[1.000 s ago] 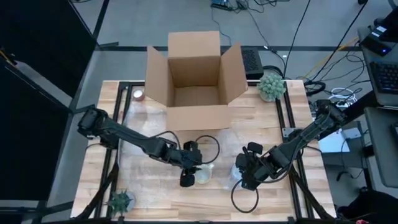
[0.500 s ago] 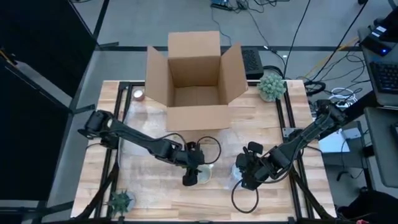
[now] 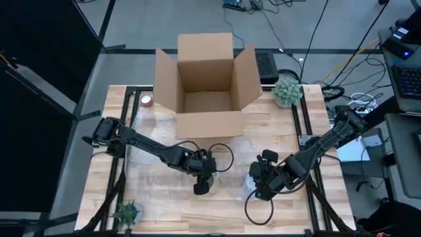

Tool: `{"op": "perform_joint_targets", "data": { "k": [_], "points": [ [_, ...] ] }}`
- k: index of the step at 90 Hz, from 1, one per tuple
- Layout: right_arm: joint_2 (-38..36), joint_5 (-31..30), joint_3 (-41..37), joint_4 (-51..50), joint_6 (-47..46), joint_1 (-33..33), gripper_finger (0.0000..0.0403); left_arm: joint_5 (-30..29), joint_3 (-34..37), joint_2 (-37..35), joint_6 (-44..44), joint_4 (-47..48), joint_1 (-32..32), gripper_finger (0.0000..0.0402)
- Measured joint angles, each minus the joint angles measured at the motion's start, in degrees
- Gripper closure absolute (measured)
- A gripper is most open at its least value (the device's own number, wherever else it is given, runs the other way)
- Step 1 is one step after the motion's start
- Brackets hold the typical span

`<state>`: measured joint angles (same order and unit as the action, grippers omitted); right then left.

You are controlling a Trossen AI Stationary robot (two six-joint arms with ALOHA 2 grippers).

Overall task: Wrap mug
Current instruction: Move the yellow mug to middle left of the table

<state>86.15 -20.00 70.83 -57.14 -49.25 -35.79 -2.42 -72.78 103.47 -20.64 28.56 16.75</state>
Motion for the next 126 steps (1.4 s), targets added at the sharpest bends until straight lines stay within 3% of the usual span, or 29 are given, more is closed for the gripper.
{"op": "perform_joint_targets", "data": {
  "k": [12, 26, 41, 62, 76, 108, 126],
  "points": [
    [0.0, 0.07, 0.0, -0.18, -0.1, 0.0, 0.0236, -0.45, -4.45, -4.13, -0.28, 12.54, 2.09, 0.0397],
    [-0.02, 0.21, 0.02, -0.5, -0.81, 0.0, 0.0236, -1.84, -4.56, -8.77, -4.31, 25.98, 4.71, 0.0399],
    [-0.04, -0.33, 0.02, -0.71, -0.79, -0.01, 0.0236, -6.24, 0.87, -13.11, -10.54, 36.71, 8.27, 0.04],
    [-0.04, -1.14, 0.02, -1.05, -0.7, -0.31, 0.0236, -4.93, 16.6, -18.88, -19.2, 34.44, 11.54, 0.0401],
    [-0.04, -1.18, 0.02, -1.05, -0.66, -0.31, 0.0236, -3.45, 20.93, -19.68, -23.12, 30.8, 11.69, 0.0386],
    [-0.04, -1.17, 0.02, -1.4, -0.66, -0.31, 0.0236, 0.5, 16.21, -22.42, -22.98, 32.25, 11.41, 0.0252],
    [-0.04, -0.84, 0.02, -1.96, -0.66, -0.31, 0.0236, -4.36, 9.15, -26.17, -24.04, 35.17, 11.17, 0.0218]
  ]
}}
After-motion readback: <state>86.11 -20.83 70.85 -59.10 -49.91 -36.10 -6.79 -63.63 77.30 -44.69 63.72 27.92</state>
